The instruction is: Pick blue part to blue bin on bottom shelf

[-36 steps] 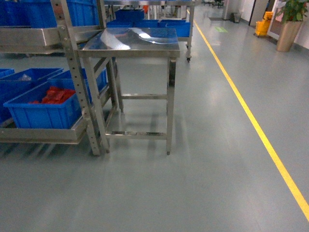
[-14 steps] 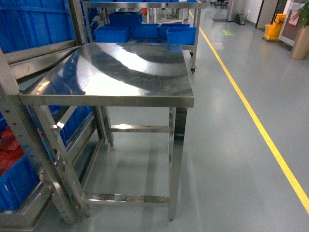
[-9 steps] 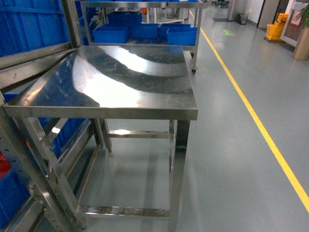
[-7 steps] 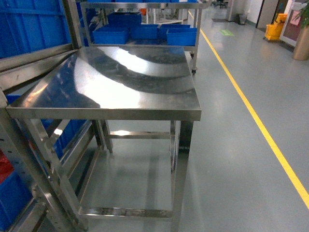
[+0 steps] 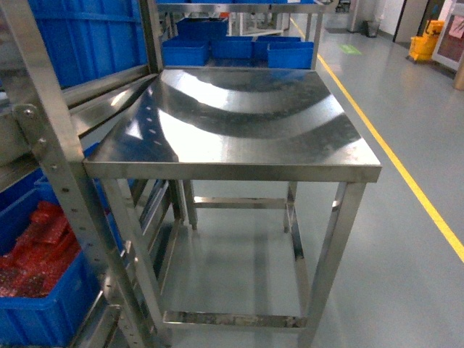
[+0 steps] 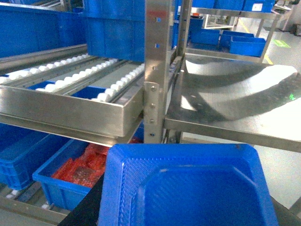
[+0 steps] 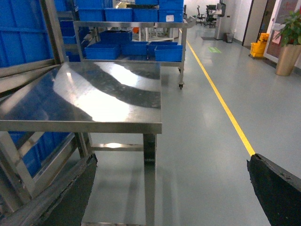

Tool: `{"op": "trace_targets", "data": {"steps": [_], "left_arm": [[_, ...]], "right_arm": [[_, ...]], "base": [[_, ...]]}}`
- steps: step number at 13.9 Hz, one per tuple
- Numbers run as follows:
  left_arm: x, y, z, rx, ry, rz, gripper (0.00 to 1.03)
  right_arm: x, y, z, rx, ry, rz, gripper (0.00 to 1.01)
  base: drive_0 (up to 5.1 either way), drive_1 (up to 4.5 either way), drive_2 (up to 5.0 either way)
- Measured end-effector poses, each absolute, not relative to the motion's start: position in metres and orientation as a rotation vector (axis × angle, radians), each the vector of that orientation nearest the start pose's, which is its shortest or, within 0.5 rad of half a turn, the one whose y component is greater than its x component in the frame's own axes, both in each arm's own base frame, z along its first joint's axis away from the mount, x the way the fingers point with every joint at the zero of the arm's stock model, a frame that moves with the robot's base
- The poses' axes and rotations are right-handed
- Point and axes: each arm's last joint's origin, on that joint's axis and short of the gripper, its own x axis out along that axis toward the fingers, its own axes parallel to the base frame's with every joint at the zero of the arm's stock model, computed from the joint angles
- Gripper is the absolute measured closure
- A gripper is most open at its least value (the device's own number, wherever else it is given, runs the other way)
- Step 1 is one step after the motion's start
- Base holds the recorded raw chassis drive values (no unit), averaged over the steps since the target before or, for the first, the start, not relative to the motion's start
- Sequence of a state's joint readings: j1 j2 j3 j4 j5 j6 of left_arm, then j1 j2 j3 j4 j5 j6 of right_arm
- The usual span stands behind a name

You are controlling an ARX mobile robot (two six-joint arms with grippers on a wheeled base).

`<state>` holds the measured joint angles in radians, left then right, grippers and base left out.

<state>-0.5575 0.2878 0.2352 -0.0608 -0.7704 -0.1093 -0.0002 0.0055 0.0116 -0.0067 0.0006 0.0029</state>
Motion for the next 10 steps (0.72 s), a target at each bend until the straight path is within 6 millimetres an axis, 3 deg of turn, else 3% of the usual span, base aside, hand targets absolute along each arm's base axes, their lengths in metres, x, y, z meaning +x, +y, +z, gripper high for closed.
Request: {"op": "trace_targets", "data": {"steps": [7, 10], "left_arm": [[0.0977, -0.0372, 0.2153, -0.038, 0.079, 0.217, 0.59], [0.0978, -0.0372, 0.2154, -0.039, 0.078, 0.217, 0.60]], "right_arm": [[0.0973, 0.0000, 0.1667, 0.003, -0.002, -0.001, 0.03], [0.0973, 0.0000, 0.1666, 0.003, -0.001, 0.000, 0.03]], "base": [[0.1, 4.38, -4.3], [-5.0, 2.45, 2.5]]}}
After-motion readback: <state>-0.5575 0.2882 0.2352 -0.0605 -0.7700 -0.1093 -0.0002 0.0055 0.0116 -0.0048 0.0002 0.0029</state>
